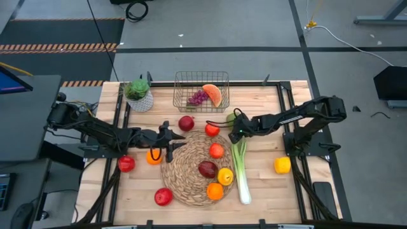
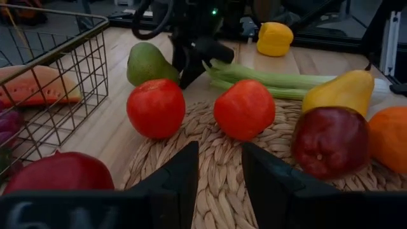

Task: Build produce basket
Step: Put the green pear into the wire basket

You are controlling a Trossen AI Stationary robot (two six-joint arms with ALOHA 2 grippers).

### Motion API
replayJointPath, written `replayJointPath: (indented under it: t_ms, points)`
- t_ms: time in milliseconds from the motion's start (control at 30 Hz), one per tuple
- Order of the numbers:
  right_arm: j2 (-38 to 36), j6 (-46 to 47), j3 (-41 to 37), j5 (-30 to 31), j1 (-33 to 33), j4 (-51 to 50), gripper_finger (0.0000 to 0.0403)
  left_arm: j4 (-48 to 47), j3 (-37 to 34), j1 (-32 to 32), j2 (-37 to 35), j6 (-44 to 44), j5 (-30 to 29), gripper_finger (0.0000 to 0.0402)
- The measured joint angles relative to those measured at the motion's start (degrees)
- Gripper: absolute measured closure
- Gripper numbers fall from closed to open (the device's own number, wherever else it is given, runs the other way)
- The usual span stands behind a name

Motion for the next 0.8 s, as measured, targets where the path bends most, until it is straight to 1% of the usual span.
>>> replayJointPath:
  t_ms: [133,267,367,433,567,600,800]
  points:
    - [1.1,-2.8,2.4,1.2,0.0,-2.7,0.0184,0.0,0.0,-0.3,0.0,0.0,0.0,0.0276]
    - [1.3,-4.9,4.0,1.6,0.0,-5.6,0.0217,0.0,0.0,-0.3,0.0,0.0,0.0,0.0276]
    - [1.3,-6.0,4.2,2.0,0.0,-6.8,0.0259,-0.1,0.0,-0.3,0.0,0.0,0.0,0.0276]
    - [1.3,-6.0,4.2,2.1,0.0,-7.6,0.0294,-0.1,0.0,-0.3,0.0,0.0,0.0,0.0276]
    - [1.1,-7.6,4.2,2.2,-0.1,-8.8,0.0376,-0.1,0.0,-0.3,0.0,0.0,0.0,0.0276]
    - [0.9,-8.3,4.2,1.9,-0.1,-8.9,0.0386,-0.1,0.0,-0.3,0.0,0.0,0.0,0.0276]
    - [-2.1,-10.4,3.9,-1.3,0.0,-11.0,0.0383,-0.2,0.0,-0.3,0.0,0.0,0.0,0.0276]
